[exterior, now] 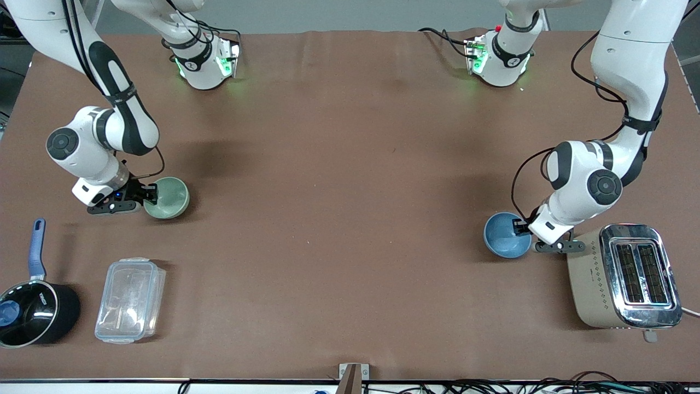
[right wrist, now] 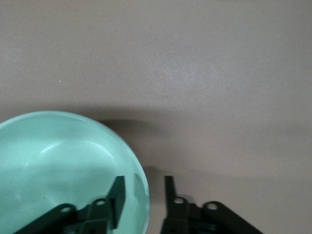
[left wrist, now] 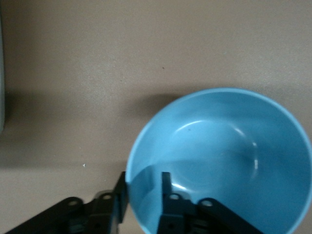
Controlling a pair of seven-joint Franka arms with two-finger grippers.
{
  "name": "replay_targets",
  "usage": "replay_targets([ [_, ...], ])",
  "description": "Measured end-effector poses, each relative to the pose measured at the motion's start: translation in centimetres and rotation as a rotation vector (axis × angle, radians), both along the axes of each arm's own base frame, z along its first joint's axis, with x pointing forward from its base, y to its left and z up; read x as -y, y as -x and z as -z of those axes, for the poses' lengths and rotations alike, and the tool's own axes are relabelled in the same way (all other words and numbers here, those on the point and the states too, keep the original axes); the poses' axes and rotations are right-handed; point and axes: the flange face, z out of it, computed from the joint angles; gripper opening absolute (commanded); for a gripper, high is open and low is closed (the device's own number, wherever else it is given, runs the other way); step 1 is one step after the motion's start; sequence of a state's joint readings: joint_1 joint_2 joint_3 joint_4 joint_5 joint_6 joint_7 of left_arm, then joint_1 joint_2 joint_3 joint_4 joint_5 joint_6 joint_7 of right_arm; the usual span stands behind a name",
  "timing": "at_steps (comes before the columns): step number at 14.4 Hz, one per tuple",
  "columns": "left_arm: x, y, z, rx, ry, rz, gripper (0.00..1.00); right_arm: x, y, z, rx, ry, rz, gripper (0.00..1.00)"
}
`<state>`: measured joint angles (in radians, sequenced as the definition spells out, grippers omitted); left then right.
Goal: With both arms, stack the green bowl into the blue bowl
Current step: 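Grasp the green bowl with the right gripper while the left gripper grasps the blue bowl, then carry the green bowl and the blue bowl toward each other mid-table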
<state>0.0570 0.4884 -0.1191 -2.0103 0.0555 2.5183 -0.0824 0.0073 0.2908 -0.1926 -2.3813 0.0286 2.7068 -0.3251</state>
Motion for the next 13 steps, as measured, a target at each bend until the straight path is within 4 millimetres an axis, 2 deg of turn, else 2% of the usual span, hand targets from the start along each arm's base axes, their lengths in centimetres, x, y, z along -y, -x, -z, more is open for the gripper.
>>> replay_targets([
  [3, 0.7, -0.5, -1.1, 0.019, 0.006, 0.003, 0.00, -0.1, 0.0, -0.3, -0.006, -0.010, 0.010, 0.00],
  [5, 3.4, -0.6, -2.3, 0.030, 0.028, -0.012, 0.00, -0.2, -0.2, -1.1, -0.036, -0.021, 0.011, 0.00],
  [7, 8.9, -0.1, -3.9, 0.021, 0.070, -0.066, 0.00, -0.2, -1.1, -3.0, -0.075, -0.036, 0.003, 0.00],
  [8, 12.3, 0.3, -4.9, 0.017, 0.097, -0.105, 0.00, -0.2, -1.9, -4.8, -0.087, -0.045, -0.004, 0.00],
  [11, 22.8, 2.5, -8.2, -0.003, 0.158, -0.190, 0.00, -0.6, -5.0, -13.0, -0.113, -0.085, -0.012, 0.00],
  [13, 28.8, 4.6, -9.0, -0.014, 0.172, -0.198, 0.00, -1.8, -6.7, -18.4, -0.121, -0.131, -0.018, 0.00],
])
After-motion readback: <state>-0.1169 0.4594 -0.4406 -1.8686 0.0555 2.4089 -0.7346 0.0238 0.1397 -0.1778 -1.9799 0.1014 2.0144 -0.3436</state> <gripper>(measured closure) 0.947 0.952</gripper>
